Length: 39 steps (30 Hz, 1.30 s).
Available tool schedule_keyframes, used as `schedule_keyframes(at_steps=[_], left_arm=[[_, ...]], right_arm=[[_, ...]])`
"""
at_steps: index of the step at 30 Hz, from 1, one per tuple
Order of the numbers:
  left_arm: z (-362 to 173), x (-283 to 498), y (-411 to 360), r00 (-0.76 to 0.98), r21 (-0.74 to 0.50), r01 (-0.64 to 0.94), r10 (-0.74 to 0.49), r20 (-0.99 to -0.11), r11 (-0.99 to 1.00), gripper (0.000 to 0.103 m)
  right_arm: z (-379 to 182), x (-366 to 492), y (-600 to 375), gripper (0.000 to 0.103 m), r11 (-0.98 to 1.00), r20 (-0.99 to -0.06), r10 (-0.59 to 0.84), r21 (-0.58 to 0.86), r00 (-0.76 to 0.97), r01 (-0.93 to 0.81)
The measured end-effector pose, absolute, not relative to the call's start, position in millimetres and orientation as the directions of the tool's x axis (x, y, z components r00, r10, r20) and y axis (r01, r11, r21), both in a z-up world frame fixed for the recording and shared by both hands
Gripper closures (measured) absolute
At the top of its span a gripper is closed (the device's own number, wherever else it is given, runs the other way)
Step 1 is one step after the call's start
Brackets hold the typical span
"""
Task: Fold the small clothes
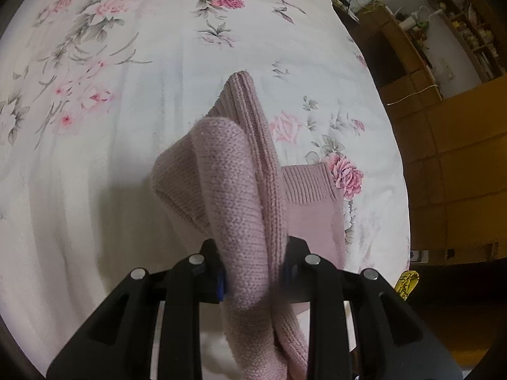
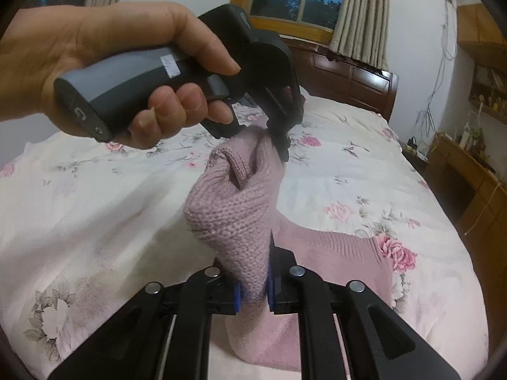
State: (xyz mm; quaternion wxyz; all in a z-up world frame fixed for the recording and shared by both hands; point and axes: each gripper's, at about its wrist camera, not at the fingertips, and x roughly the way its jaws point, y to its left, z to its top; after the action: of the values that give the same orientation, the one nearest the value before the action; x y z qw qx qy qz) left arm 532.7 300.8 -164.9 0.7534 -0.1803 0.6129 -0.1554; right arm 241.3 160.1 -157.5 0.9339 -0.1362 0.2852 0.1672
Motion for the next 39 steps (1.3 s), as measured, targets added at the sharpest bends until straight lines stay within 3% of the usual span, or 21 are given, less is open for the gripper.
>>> schedule_keyframes(at_steps=[20,39], left_arm=[[-166,538,215,0.19,-0.386,0.035,-0.386,-0.903,0.922,0.079],[-203,539,133,0.201,-0.245,0.088,-0.258,-0.945,0.966,0.079]], right_arm=[[-158,247,92,0.092,0.944,-0.589,0.201,-0.098,0.783,-0.316],[-194,247,27,0.092,0.971,-0.644,0.192,0.013,0.741,-0.24]])
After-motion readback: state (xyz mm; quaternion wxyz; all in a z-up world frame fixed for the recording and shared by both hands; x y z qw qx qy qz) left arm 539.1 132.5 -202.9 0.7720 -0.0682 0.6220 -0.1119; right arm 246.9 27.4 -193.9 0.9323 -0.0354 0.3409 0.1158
